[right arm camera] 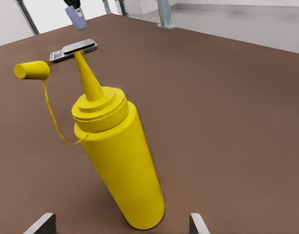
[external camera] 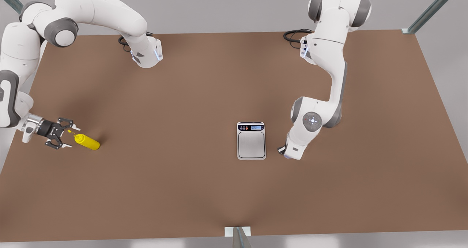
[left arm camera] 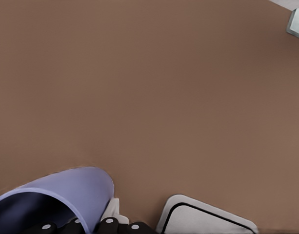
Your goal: Move cup to the weight, pick up sauce bottle, pour sauce
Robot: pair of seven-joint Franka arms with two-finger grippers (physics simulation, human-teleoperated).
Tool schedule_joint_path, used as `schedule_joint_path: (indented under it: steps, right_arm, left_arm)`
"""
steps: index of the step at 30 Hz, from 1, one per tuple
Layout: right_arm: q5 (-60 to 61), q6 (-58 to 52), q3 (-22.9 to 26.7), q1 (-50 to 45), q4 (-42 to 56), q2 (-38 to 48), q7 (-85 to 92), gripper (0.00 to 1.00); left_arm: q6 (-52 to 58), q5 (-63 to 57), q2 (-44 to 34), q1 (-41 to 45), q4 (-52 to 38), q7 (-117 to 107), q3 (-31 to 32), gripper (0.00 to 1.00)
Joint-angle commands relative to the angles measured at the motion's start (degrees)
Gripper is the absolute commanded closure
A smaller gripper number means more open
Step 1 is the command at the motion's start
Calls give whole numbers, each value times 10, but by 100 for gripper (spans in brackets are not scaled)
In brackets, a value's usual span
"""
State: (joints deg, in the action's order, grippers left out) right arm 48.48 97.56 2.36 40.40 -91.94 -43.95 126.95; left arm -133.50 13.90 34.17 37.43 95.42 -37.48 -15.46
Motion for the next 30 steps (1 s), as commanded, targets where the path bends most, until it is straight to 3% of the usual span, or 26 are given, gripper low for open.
schedule_joint_path:
  steps: [1, 12, 24, 26, 29, 30]
  right_arm:
    - [2, 0, -1, 0, 0, -5, 3, 0]
    - [9, -5, -22, -1, 4, -41, 27, 0]
    - [12, -6, -38, -1, 11, -49, 30, 0]
    - [12, -6, -39, -1, 11, -50, 30, 21]
    - [12, -6, -39, -1, 11, -50, 30, 26]
    - [12, -6, -39, -1, 11, -52, 30, 28]
  left_arm:
    - [0, 10, 3, 4, -5, -7, 0, 79]
    - [101, -19, 95, 55, -178, -164, 2, 79]
    - [104, -22, 141, 92, -230, -254, 2, 79]
    - [109, -23, 145, 100, -241, -262, 2, 79]
    - [112, -27, 162, 105, -258, -279, 2, 79]
    - [112, -27, 161, 105, -258, -279, 2, 74]
